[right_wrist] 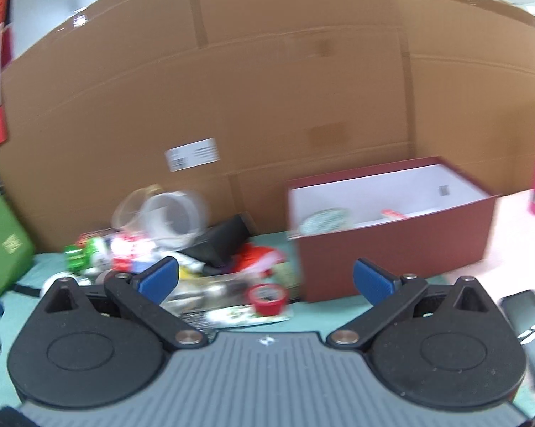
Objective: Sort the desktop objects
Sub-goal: 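Move both tools back over the pile of items, then grasp clear plastic case with left tool, right tool steadying it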
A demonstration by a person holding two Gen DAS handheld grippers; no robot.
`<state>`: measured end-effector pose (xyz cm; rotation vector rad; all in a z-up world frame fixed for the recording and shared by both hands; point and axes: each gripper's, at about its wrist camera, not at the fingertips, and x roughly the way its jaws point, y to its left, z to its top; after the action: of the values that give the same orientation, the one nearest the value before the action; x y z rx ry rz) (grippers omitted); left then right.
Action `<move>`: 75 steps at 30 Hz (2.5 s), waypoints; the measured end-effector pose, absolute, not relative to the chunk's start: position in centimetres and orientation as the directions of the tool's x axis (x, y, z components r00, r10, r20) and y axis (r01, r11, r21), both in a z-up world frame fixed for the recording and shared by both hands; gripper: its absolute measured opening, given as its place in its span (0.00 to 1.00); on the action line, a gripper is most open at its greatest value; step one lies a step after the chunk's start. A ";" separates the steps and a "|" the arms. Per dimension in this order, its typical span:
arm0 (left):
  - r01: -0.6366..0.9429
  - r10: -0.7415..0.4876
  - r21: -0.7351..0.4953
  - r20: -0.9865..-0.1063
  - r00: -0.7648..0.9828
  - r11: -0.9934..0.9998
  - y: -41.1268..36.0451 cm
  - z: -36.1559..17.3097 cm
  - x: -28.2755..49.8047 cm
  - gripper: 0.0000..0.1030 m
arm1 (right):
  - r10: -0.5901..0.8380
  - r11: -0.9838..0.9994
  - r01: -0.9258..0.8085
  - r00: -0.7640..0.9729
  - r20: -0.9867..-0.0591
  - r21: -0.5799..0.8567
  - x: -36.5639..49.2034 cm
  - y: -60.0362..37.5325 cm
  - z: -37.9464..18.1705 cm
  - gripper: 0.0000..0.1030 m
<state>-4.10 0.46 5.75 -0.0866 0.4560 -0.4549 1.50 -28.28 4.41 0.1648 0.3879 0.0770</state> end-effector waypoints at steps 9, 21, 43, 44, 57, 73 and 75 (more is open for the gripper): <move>0.283 -0.296 -0.101 -0.469 0.832 0.954 5.9 -0.9 -7.1 1.00 | 0.196 0.979 -0.155 0.896 -0.397 0.134 -0.4 -21.3 1.9 0.98; 0.227 -0.312 -0.226 -0.493 0.812 0.947 6.7 -2.9 0.1 0.99 | 0.203 0.975 -0.222 0.847 -0.492 0.022 0.1 -16.7 -3.5 0.98; 0.216 -0.383 -0.340 -0.572 0.726 0.915 9.7 -4.8 8.4 0.54 | 0.191 0.969 -0.248 0.791 -0.581 -0.018 8.8 -6.4 -6.9 0.72; 0.217 -0.390 -0.349 -0.570 0.723 0.912 9.7 -4.9 8.5 0.52 | 0.177 0.971 -0.237 0.795 -0.580 -0.029 8.9 -6.4 -6.9 0.71; 0.295 -0.453 -0.348 -0.597 0.662 0.890 8.6 -4.9 6.9 0.48 | 0.248 0.964 -0.257 0.757 -0.605 0.074 6.3 -11.2 -6.1 0.18; 0.278 -0.472 -0.392 -0.593 0.652 0.877 10.0 -4.3 7.6 0.50 | 0.419 0.893 -0.428 0.680 -0.602 0.138 3.5 -8.9 -5.1 0.43; 0.277 -0.485 -0.413 -0.580 0.655 0.868 10.6 -3.8 7.7 0.50 | 0.463 0.873 -0.454 0.654 -0.597 0.180 2.8 -8.5 -4.9 0.45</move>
<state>7.70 10.61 -3.84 -0.3016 0.7400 -0.4391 2.76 -8.54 -4.93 0.0151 0.6817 0.5201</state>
